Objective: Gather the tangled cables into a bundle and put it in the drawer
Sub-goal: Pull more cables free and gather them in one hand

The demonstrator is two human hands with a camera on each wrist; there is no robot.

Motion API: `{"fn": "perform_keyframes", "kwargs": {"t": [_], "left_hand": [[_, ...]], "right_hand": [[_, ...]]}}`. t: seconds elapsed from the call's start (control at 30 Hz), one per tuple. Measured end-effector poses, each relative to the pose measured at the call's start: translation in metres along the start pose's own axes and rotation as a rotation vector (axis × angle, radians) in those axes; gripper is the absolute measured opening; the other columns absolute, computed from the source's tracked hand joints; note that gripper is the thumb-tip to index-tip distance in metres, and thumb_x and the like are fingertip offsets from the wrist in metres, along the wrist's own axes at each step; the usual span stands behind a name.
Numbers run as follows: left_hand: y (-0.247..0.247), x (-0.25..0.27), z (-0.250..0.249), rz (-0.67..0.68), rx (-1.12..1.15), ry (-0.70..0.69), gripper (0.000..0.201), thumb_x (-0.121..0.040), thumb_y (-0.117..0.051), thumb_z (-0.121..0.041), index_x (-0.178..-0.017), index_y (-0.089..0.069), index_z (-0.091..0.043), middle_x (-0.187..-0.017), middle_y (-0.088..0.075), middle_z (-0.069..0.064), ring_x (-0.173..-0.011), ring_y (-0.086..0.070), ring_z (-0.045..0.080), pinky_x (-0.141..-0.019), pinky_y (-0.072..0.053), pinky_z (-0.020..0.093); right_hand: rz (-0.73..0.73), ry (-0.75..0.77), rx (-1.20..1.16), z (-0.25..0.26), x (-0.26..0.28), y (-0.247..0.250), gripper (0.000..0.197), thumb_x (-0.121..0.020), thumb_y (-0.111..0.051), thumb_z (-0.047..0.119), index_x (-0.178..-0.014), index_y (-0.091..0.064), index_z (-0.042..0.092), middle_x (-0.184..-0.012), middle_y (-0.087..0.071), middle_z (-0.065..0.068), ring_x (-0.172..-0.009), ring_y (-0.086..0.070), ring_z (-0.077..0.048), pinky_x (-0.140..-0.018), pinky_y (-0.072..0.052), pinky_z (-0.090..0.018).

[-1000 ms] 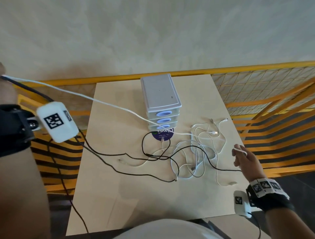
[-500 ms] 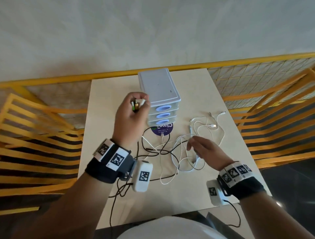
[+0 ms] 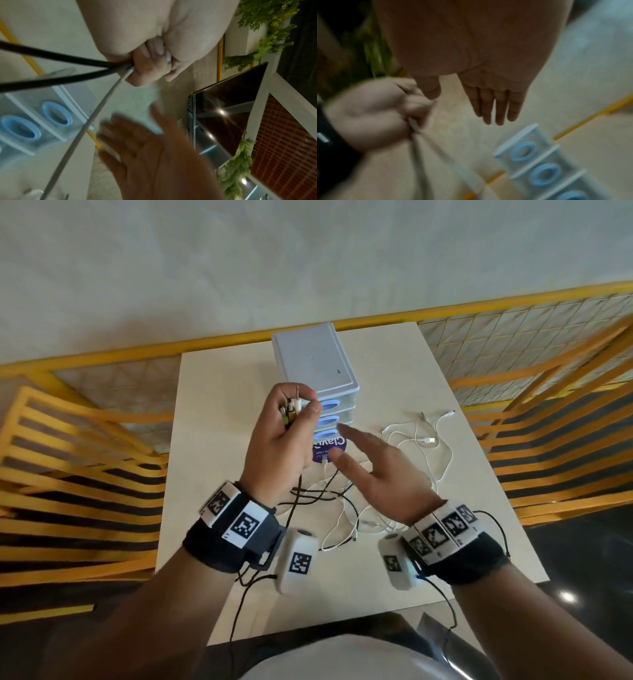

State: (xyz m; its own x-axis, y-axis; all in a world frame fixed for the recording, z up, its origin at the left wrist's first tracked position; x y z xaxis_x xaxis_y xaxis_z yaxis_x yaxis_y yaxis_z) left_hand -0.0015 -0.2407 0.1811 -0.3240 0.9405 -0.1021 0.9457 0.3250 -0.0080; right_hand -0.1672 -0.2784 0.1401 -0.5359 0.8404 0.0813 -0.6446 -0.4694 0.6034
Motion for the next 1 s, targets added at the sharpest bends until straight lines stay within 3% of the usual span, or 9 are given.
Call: {"fn": "perform_keyframes", "kwargs": {"t": [0.1,0.2,0.4,0.5,0.57,0.67,0.73,0.87,1.0], "left_hand": [[-0.019,0.000,-0.002,-0.050,0.146,0.055,0.007,-0.098,-0.057,-0.020,-0.103,-0.058,-0.025,-0.052,-0.036,-0.006,-0.048,-0.032,0.015,-0.051,-0.031,0.028],[-0.028,-0.006,0.000,-0.106,0.256,0.102,0.007,-0.098,-0.057,-0.019,-0.104,-0.056,-0.022,-0.054,-0.033,-0.004,-0.049,-0.029,0.016,-0.052,-0.029,0.031],[-0.035,-0.004,0.010,-0.128,0.371,0.143,0.039,-0.093,-0.062,-0.018,-0.130,-0.051,-0.014,-0.077,-0.063,0.002,-0.074,-0.064,0.017,-0.072,-0.053,0.031],[-0.050,0.011,0.026,-0.065,0.307,0.272,0.047,-0.087,-0.072,-0.037,-0.127,-0.055,-0.019,-0.115,-0.073,0.015,-0.106,-0.072,0.027,-0.079,-0.056,0.034],[-0.063,0.021,0.037,0.051,0.168,0.363,0.057,-0.085,-0.065,-0.055,-0.127,-0.063,-0.016,-0.117,-0.075,0.013,-0.110,-0.072,0.026,-0.079,-0.054,0.032],[-0.069,0.026,0.043,0.131,0.010,0.361,0.041,-0.098,-0.055,-0.054,-0.094,-0.076,-0.019,-0.104,-0.078,0.008,-0.098,-0.074,0.020,-0.076,-0.054,0.031],[-0.065,0.024,0.044,0.088,-0.006,0.368,0.047,-0.105,-0.049,-0.047,-0.073,-0.063,-0.016,-0.092,-0.078,0.006,-0.087,-0.073,0.018,-0.070,-0.051,0.030],[-0.048,0.005,0.043,-0.082,0.327,0.361,0.048,-0.109,-0.039,-0.044,-0.069,-0.049,-0.021,-0.050,-0.041,-0.004,-0.061,-0.064,0.017,-0.069,-0.051,0.033],[0.005,-0.024,0.021,-0.203,0.665,0.360,0.049,-0.111,-0.031,-0.046,-0.070,-0.046,-0.024,-0.047,-0.029,-0.007,-0.039,-0.023,0.005,-0.039,-0.028,0.020]], "right_hand": [[0.262,0.101,-0.487,0.034,-0.005,-0.023,0.041,-0.106,-0.040,0.048,-0.120,-0.060,0.015,-0.099,-0.071,-0.004,-0.098,-0.068,-0.014,-0.096,-0.053,-0.043],[0.252,0.031,-0.586,0.022,-0.008,-0.024,0.048,-0.106,-0.039,0.047,-0.100,-0.056,0.003,-0.061,-0.051,-0.001,-0.058,-0.055,-0.015,-0.071,-0.056,-0.049],[0.181,0.135,-0.525,-0.015,0.000,-0.008,0.043,-0.109,-0.034,0.037,-0.075,-0.047,0.013,-0.059,-0.036,0.011,-0.056,-0.034,-0.012,-0.055,-0.034,-0.031],[0.159,0.162,-0.571,-0.021,-0.002,-0.002,0.037,-0.108,-0.034,0.033,-0.075,-0.045,0.022,-0.066,-0.037,0.006,-0.058,-0.035,-0.010,-0.056,-0.034,-0.025],[0.160,0.224,-0.521,-0.022,-0.001,0.000,0.033,-0.108,-0.034,0.023,-0.077,-0.046,0.025,-0.065,-0.041,0.013,-0.057,-0.039,-0.002,-0.059,-0.036,-0.017],[0.237,0.231,-0.466,-0.026,0.003,-0.004,0.038,-0.109,-0.035,0.010,-0.082,-0.050,0.030,-0.062,-0.050,0.018,-0.057,-0.052,0.003,-0.059,-0.040,-0.009],[0.291,0.180,-0.474,-0.028,0.004,-0.010,0.035,-0.110,-0.037,0.019,-0.079,-0.050,0.027,-0.060,-0.050,0.017,-0.054,-0.047,0.000,-0.056,-0.038,-0.012],[0.341,0.070,-0.550,-0.040,0.006,-0.023,0.037,-0.110,-0.035,0.031,-0.078,-0.047,0.017,-0.062,-0.036,0.008,-0.052,-0.033,-0.009,-0.050,-0.032,-0.023],[0.382,-0.038,-0.561,-0.072,0.025,-0.049,0.040,-0.108,-0.037,0.043,-0.078,-0.047,0.018,-0.060,-0.035,0.014,-0.053,-0.031,-0.007,-0.051,-0.031,-0.024]]}}
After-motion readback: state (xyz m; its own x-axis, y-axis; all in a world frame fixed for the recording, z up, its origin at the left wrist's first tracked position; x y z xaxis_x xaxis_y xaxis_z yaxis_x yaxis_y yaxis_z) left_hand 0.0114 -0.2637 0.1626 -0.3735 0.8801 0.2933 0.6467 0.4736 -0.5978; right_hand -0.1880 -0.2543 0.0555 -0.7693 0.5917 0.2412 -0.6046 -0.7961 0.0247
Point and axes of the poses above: each hand's wrist, its own x-axis away from the middle knuckle, its own y-axis out of the back of the hand, z = x × y, the point moved 4 cm from there along -x, towards the middle knuckle
